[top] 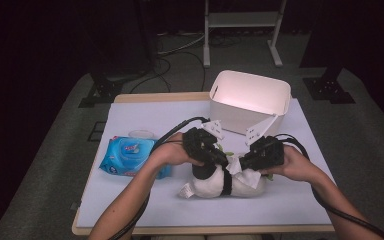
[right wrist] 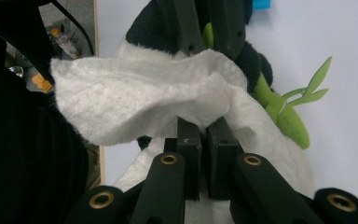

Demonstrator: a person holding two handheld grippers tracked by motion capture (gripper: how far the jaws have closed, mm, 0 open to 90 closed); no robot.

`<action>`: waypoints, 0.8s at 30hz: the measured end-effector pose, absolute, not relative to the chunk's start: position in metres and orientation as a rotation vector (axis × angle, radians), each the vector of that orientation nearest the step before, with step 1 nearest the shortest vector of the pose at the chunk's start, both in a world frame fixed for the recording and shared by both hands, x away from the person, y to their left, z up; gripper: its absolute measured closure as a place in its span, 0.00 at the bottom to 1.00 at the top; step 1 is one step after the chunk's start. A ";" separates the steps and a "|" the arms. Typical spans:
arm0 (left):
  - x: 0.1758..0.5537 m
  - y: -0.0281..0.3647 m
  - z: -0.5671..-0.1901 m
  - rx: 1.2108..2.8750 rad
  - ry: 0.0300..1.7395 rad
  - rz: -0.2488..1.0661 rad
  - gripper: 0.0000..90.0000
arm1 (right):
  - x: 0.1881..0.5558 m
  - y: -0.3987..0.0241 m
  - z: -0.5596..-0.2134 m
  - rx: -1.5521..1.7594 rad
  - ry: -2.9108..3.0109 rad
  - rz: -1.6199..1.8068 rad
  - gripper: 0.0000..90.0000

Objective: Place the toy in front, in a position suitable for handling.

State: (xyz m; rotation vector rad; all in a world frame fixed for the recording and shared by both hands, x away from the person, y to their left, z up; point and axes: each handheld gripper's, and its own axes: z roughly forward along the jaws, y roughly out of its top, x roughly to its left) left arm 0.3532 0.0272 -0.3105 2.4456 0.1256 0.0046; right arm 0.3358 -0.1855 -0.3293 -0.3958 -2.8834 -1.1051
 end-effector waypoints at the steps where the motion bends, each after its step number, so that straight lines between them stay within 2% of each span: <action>1: 0.353 0.027 -0.311 2.447 0.123 0.000 0.87 | 0.336 -0.186 -0.329 -0.397 -2.881 -1.109 0.95; 12: 0.352 0.028 -0.313 2.447 0.100 -0.039 0.87 | 0.351 -0.188 -0.328 -0.460 -2.904 -1.106 0.95; 19: 0.347 0.031 -0.305 2.431 0.091 -0.043 0.77 | 0.339 -0.186 -0.335 -0.421 -2.907 -1.081 0.95; 24: 0.349 0.035 -0.300 2.429 0.115 -0.007 0.74 | 0.327 -0.187 -0.339 -0.389 -2.890 -1.080 0.95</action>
